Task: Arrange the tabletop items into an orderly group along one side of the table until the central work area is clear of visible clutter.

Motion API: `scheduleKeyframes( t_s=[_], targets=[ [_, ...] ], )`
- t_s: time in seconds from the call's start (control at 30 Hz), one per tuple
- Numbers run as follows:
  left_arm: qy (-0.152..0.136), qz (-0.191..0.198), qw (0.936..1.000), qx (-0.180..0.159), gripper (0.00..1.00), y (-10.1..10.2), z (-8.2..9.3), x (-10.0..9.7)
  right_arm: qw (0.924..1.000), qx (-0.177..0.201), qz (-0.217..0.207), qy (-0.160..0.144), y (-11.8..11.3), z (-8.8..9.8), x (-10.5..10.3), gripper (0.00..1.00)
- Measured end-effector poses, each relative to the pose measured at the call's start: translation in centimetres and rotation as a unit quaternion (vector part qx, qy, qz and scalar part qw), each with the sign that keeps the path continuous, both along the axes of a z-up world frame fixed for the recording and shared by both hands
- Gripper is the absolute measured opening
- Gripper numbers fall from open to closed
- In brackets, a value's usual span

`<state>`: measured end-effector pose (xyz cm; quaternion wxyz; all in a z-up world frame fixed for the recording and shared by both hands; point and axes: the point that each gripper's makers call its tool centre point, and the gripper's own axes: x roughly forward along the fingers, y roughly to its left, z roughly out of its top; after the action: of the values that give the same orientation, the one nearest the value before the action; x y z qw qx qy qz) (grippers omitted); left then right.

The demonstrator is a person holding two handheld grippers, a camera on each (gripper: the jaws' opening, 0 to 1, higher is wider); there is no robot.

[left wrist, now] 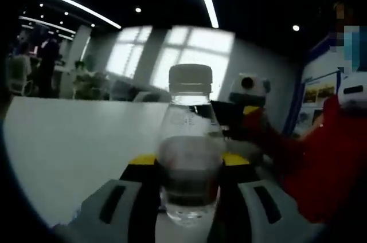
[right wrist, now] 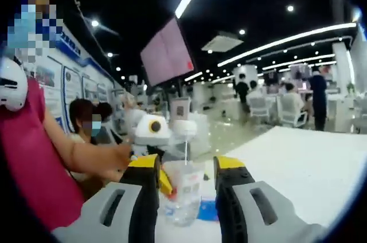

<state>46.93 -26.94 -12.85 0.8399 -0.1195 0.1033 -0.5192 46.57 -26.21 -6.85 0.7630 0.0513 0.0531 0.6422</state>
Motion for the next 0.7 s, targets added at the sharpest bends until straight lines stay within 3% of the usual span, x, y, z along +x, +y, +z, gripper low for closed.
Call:
scheduleKeyframes(
  t_s=[0.13, 0.33, 0.5, 0.7],
  targets=[
    [-0.011, -0.023, 0.9996, 0.013, 0.37, -0.7, -0.4, -0.6, 0.9990, -0.035, 0.026, -0.011, 1.4, -0.9, 0.3, 0.37],
    [-0.017, -0.046, 0.9987, 0.016, 0.37, -0.9, -0.6, -1.0, 0.9943, -0.046, 0.095, 0.013, 2.9, -1.3, -0.5, 0.32],
    [-0.025, -0.064, 0.9974, 0.019, 0.37, -0.9, -0.8, -1.2, 0.9910, -0.044, 0.123, 0.029, 3.5, -1.3, -0.5, 0.27],
    [-0.029, -0.071, 0.9968, 0.021, 0.37, -0.1, -1.1, -0.8, 0.9886, -0.054, 0.138, 0.025, 4.4, -1.7, -0.1, 0.25]
  ],
)
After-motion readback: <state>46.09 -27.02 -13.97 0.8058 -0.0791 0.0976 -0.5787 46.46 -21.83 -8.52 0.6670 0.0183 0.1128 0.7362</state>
